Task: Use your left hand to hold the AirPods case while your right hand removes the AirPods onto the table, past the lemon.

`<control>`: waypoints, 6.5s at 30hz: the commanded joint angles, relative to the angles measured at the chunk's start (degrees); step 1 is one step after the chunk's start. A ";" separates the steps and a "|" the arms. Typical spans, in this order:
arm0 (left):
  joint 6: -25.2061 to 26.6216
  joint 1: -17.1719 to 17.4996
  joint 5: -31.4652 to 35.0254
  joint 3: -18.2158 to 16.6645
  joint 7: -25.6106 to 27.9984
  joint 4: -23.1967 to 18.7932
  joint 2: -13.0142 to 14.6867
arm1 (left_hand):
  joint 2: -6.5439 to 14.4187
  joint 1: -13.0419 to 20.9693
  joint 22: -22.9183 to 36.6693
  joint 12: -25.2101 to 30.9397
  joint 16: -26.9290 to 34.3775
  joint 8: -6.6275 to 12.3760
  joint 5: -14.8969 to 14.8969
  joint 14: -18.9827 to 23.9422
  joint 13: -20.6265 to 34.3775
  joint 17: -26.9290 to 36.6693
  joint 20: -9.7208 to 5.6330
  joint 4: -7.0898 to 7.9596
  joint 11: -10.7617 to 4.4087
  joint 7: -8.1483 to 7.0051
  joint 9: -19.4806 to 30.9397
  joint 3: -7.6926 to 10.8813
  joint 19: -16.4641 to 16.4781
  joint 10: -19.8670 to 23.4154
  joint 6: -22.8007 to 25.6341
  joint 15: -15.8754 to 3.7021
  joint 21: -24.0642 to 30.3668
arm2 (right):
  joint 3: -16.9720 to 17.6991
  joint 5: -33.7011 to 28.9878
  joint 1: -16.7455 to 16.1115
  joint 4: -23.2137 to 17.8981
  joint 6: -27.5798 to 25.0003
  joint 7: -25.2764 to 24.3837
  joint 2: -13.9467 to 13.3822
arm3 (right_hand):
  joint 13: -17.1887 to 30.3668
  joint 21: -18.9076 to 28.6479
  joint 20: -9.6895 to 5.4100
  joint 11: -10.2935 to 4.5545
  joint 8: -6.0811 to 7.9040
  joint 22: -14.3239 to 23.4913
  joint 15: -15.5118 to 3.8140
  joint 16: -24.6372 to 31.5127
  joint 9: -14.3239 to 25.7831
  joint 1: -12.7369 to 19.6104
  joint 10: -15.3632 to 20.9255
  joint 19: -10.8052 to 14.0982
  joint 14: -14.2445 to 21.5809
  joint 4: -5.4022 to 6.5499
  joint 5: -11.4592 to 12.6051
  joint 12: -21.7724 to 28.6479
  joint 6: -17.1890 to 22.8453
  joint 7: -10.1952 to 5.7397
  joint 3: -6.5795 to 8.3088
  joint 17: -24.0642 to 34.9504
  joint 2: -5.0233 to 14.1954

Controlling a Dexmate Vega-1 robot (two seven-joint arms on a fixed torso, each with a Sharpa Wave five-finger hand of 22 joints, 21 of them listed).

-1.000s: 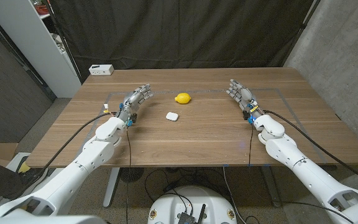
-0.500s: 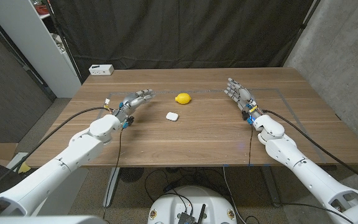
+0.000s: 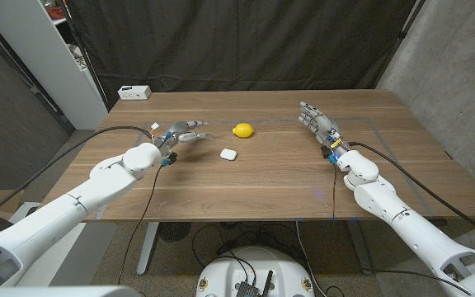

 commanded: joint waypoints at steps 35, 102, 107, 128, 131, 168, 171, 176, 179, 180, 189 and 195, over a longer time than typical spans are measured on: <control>-4.97 -13.48 31.41 12.93 -18.77 4.15 -0.60 | -1.98 4.86 0.39 0.34 0.45 -1.45 9.86 -6.17 -2.39 0.25 1.57 -0.13 -0.96 -0.53 -0.12 -4.79 -1.76 -6.20 -0.06 0.99 -4.62 | 1.67 -2.92 -4.63 -3.09 6.13 -3.60 -1.55 | 0.53 0.10 -0.07 -0.93 -0.07 0.21 -6.37 0.08 0.48 1.00 1.07 -1.62 -0.30 -0.31 0.13 0.43 0.99 -0.75 -0.21 0.21 -0.25; -18.24 -3.80 15.82 0.65 4.08 6.23 -10.33 | 7.36 15.16 1.06 4.22 1.40 14.04 9.30 3.92 -6.91 0.00 -0.52 2.12 -3.71 6.76 12.18 -11.58 6.74 3.72 29.05 -3.45 -5.50 | -0.52 -6.94 -3.57 -14.01 -6.93 -6.90 -5.65 | 2.16 0.65 1.76 -0.31 1.43 0.17 -4.75 0.12 0.67 3.95 1.93 -1.26 -0.18 -1.85 -0.29 1.11 7.77 6.06 -0.32 -0.16 -1.57; -20.48 -5.12 17.58 1.23 5.43 7.64 -11.48 | 7.45 15.23 1.07 4.10 1.23 14.20 9.14 3.76 -7.02 0.02 -0.49 2.21 -3.69 6.82 12.61 -11.90 6.71 3.55 29.01 -3.39 -5.58 | -0.88 -4.55 -2.51 -19.24 -15.89 -6.16 -8.35 | 2.46 0.73 2.27 1.08 1.55 0.17 -3.37 -0.28 0.69 4.65 1.69 -0.69 -0.96 -2.39 -0.38 1.07 8.84 7.65 -0.86 -0.23 -3.23; -26.01 -9.42 24.00 2.81 7.03 11.11 -13.18 | 7.79 15.71 1.08 3.89 1.04 14.67 8.64 4.05 -7.37 0.06 -0.54 2.36 -3.80 6.74 14.09 -12.93 6.81 3.54 28.72 -3.65 -5.80 | -5.93 -0.87 4.95 -20.64 -29.03 -1.46 -8.43 | 3.25 0.71 3.85 4.07 1.12 0.26 0.42 -0.43 0.66 4.28 -0.08 0.02 -2.62 -2.07 0.11 0.72 10.32 14.22 -3.74 -0.05 -8.73; -26.28 -9.79 24.60 2.90 7.06 11.13 -13.27 | 7.83 15.77 1.08 3.86 1.01 14.74 8.59 4.04 -7.40 0.06 -0.55 2.37 -3.79 6.73 14.24 -13.04 6.82 3.52 28.77 -3.72 -5.82 | -6.59 -0.16 5.67 -20.01 -29.06 0.17 -7.99 | 3.39 0.70 3.99 4.59 1.36 0.28 0.83 -0.37 0.61 4.28 0.03 0.11 -2.66 -1.93 0.21 0.83 11.44 15.74 -4.03 -0.02 -9.15; -21.71 -11.42 30.75 6.17 6.55 9.75 -14.21 | 8.56 16.38 1.08 3.61 0.72 14.70 8.04 3.83 -7.92 0.10 0.12 2.76 -3.49 6.61 15.32 -14.73 6.28 3.55 28.44 -3.95 -6.39 | -10.09 -1.31 8.60 -20.03 -29.57 -1.41 -3.53 | 4.58 1.27 6.67 7.28 1.95 0.34 2.91 1.39 0.52 4.75 4.99 2.71 2.37 -1.39 0.43 3.13 16.80 18.56 -5.22 0.34 -10.24; -20.82 -11.40 31.42 6.43 6.56 9.27 -14.18 | 8.62 16.42 1.09 3.57 0.71 14.69 7.99 3.82 -7.96 0.10 0.19 2.80 -3.53 6.44 15.40 -14.89 6.24 3.50 28.42 -3.98 -6.42 | -10.18 -1.63 8.73 -19.99 -29.33 -1.69 -3.29 | 4.73 1.34 6.41 6.94 2.05 0.35 2.71 1.62 0.63 5.21 5.51 3.15 3.19 -1.46 0.45 3.39 17.28 18.36 -5.08 0.37 -10.01; -19.34 -11.30 32.71 6.84 6.91 8.50 -14.13 | 8.70 16.47 1.09 3.50 0.64 14.62 7.93 3.64 -8.01 0.10 0.35 2.86 -3.45 6.51 15.42 -15.13 6.05 3.38 28.39 -3.80 -6.53 | -10.48 -2.33 8.98 -20.22 -29.37 -2.47 -2.86 | 5.03 1.45 6.35 6.99 2.40 0.36 2.62 1.90 0.82 6.16 6.73 3.95 4.41 -1.68 0.48 3.97 18.61 19.18 -4.85 0.40 -9.74; -18.79 -11.24 33.30 7.02 7.12 8.16 -14.02 | 8.74 16.48 1.09 3.50 0.64 14.54 7.90 3.64 -8.03 0.11 0.36 2.90 -3.36 6.44 15.46 -15.24 6.04 3.40 28.23 -3.79 -6.55 | -10.63 -2.57 9.08 -20.25 -29.66 -3.00 -2.58 | 5.26 1.48 6.08 6.72 2.73 0.36 2.37 2.06 0.98 7.22 7.61 4.50 5.30 -1.94 0.57 4.39 19.77 19.76 -4.54 0.41 -9.48; -18.72 -11.22 33.32 7.03 7.12 8.10 -13.98 | 8.77 16.49 1.09 3.48 0.64 14.52 7.89 3.62 -8.05 0.11 0.35 2.92 -3.36 6.42 15.45 -15.30 6.03 3.38 28.25 -3.79 -6.56 | -10.66 -2.64 9.10 -20.25 -29.83 -3.30 -2.44 | 5.36 1.57 5.89 6.67 2.84 0.36 2.15 2.25 1.05 7.75 7.93 4.92 5.96 -2.06 0.62 4.55 20.15 19.70 -4.36 0.42 -9.31; -18.58 -10.80 33.01 6.84 8.24 8.09 -14.29 | 8.91 16.48 1.09 3.46 0.65 14.35 7.81 3.61 -8.11 0.12 0.37 3.06 -3.41 6.49 15.50 -15.67 5.98 3.38 28.01 -3.87 -6.62 | -11.14 -3.07 9.63 -20.07 -31.23 -4.39 -1.78 | 6.37 1.90 4.70 6.32 4.08 0.39 0.99 2.83 2.09 14.19 10.89 8.12 9.52 -2.89 0.82 6.10 23.96 18.72 -2.30 0.54 -7.40; -18.30 -10.52 32.78 6.89 8.20 7.87 -14.22 | 8.99 16.51 1.10 3.46 0.67 14.31 7.75 3.66 -8.16 0.12 0.39 3.13 -3.35 6.34 15.61 -15.91 5.97 3.42 27.94 -3.87 -6.65 | -11.57 -3.59 9.76 -19.63 -31.17 -4.95 -1.13 | 6.95 1.74 3.67 5.03 4.81 0.39 -0.20 3.28 3.05 17.75 12.73 8.96 11.57 -2.91 0.93 7.08 25.56 17.75 -1.38 0.69 -6.09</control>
